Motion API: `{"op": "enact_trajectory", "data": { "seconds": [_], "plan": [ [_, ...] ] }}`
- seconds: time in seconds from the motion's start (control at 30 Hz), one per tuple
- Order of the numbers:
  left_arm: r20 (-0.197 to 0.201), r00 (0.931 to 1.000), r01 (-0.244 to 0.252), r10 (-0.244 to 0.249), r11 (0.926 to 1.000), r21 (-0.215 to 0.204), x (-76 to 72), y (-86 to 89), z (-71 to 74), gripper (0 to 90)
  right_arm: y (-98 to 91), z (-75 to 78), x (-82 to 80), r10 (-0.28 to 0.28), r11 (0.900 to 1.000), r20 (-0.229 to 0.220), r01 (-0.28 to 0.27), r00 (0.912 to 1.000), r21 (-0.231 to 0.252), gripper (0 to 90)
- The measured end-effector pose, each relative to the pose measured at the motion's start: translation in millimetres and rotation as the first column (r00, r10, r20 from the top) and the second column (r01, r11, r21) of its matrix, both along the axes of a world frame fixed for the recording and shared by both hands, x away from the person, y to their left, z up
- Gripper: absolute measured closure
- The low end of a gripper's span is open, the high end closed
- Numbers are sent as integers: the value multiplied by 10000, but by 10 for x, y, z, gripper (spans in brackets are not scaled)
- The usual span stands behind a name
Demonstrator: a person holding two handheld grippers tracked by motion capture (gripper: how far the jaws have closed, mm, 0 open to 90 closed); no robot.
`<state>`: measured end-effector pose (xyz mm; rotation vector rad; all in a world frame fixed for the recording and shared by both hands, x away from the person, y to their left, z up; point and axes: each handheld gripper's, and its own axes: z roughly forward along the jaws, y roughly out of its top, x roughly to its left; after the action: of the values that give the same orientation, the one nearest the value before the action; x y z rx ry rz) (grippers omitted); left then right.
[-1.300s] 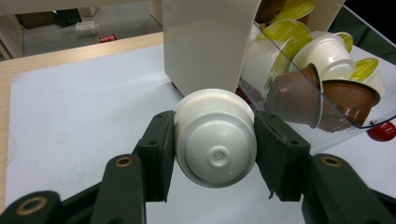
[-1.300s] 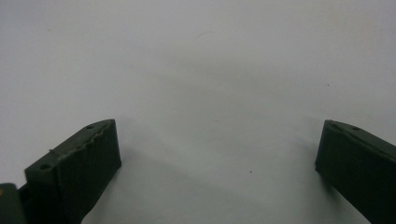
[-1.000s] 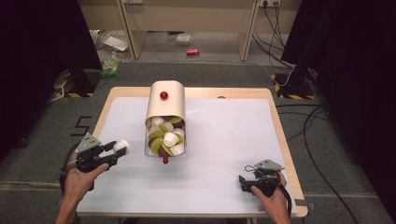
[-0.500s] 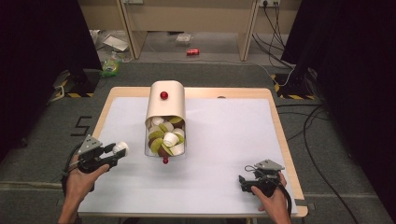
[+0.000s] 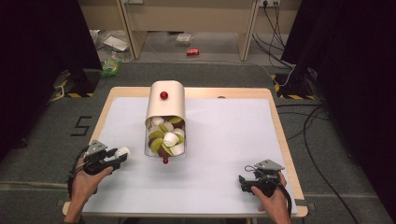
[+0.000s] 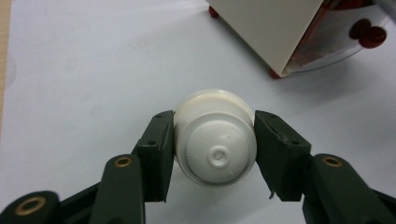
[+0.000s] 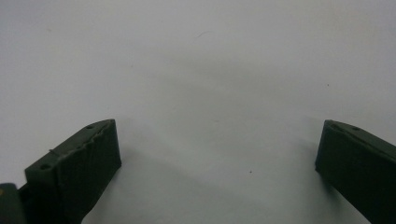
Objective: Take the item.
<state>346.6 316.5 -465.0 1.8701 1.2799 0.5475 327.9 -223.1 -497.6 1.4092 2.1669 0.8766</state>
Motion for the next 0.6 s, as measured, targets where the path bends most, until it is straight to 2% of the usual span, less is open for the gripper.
{"op": "enact_trajectory", "data": {
  "seconds": [0.6],
  "plan": [
    [-121,9995,-275,280,9988,400,22,27,-138,489,2,0,-2,-24,10000,-14,24,10000,13,4]
  ]
}}
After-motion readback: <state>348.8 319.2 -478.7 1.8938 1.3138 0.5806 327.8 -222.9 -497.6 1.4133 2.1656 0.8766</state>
